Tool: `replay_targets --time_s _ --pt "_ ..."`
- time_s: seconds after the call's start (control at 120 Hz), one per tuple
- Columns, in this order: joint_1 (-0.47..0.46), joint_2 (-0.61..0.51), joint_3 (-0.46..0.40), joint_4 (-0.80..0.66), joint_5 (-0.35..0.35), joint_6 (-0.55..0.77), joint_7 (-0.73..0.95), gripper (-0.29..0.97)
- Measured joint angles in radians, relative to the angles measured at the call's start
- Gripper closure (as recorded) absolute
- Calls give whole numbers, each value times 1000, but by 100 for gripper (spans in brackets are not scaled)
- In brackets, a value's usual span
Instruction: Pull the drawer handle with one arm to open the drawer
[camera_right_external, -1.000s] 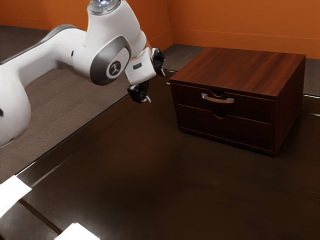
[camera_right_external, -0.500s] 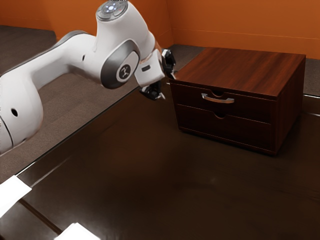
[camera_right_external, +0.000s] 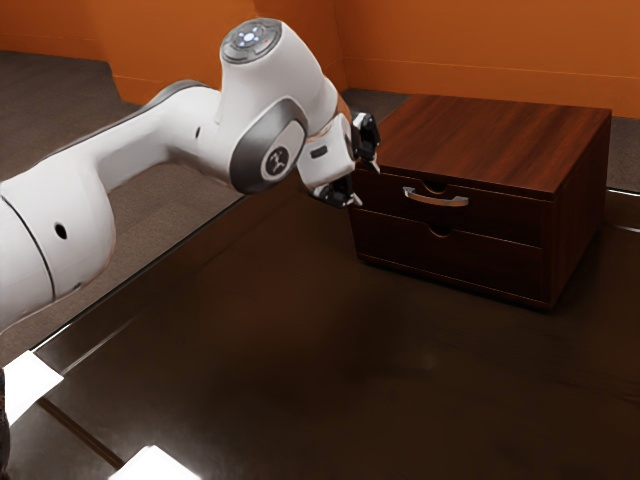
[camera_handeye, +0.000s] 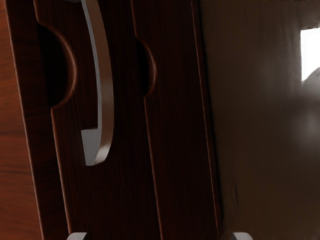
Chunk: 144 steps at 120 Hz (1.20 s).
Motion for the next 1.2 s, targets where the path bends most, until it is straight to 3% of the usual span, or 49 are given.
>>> replay_targets --time_s 1.2 --pt "12 121 -96 56 -22 104 16 39"
